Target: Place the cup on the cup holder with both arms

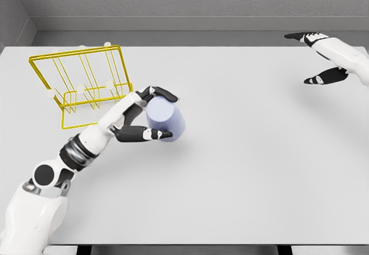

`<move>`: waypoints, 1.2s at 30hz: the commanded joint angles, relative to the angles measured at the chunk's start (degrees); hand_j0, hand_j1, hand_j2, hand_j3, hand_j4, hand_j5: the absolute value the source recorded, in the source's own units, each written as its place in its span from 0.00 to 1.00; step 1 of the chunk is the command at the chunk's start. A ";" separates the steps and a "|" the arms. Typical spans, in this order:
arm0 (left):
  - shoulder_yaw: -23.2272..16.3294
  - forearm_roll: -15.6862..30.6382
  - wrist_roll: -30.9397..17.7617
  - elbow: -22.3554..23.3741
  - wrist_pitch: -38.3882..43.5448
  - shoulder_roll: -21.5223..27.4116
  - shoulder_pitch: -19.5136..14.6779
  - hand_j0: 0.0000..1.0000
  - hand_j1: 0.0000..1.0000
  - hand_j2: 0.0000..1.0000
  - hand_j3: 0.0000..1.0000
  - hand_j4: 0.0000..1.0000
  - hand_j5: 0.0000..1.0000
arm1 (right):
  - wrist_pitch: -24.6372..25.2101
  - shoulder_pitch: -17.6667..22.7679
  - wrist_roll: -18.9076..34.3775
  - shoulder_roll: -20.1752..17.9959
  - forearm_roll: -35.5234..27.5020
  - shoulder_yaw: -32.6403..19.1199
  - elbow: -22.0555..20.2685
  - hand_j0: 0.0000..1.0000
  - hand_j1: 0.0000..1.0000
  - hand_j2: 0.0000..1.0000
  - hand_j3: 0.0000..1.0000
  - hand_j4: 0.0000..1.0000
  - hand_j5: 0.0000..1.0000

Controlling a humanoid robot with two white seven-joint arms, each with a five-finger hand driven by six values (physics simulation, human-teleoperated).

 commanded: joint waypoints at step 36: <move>6.53 16.99 0.05 2.49 0.12 16.93 -8.35 0.41 0.41 0.41 0.41 0.41 0.41 | 0.03 0.09 -0.05 0.09 -0.36 -0.71 0.46 1.00 1.00 1.00 1.00 1.00 1.00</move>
